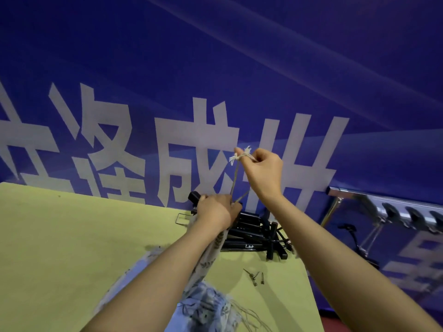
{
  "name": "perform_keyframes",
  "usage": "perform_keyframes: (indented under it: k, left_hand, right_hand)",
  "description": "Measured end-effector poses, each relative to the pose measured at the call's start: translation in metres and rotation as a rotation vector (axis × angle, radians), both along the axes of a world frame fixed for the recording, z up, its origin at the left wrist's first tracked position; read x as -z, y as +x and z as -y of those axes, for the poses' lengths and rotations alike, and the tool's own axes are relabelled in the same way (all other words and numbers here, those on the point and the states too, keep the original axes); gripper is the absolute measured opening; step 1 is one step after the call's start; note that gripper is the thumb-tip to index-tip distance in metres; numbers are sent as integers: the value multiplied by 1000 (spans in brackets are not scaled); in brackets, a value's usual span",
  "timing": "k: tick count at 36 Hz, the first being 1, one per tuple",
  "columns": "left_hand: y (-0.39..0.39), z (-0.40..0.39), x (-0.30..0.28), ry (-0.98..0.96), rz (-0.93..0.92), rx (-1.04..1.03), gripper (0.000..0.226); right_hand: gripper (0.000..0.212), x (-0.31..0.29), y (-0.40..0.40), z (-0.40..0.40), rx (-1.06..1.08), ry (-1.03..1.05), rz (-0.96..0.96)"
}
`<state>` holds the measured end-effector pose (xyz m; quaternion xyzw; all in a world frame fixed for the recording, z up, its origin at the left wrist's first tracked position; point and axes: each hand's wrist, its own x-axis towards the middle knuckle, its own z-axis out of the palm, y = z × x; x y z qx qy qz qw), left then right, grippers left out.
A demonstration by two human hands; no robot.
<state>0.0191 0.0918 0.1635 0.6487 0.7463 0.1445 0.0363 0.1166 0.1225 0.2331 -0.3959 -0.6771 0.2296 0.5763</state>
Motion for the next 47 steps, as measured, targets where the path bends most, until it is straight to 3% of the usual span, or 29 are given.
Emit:
perform_keyframes:
  k: [3,10,15,21,31,36,41,47]
  left_hand:
    - [13,2,-2,-106,-80,-10,43]
    - [42,15,-7,-110,-212,-72,41]
    - [74,30,-25,43,-185,-124,42]
    - [128,44,-51,188,-148,-115,34]
    - [241,60,-74,328,112,-77,34]
    - [293,59,-74,284,94,-53,43]
    - [329,52,-47,77,108,-16,67]
    - [367,43,-12,-43,294,168,53]
  right_hand:
    - [44,-4,8,7,71,197,215]
    - [38,-6,40,17,91,212,130]
    - [48,-26,80,30,117,224,7]
    - [45,-51,137,46,110,240,-58]
    - [41,-82,243,74,185,279,-94]
    - [43,-78,292,77,226,246,-37]
    - [35,-49,330,69,258,91,75]
    - [31,-6,369,63,263,-90,296]
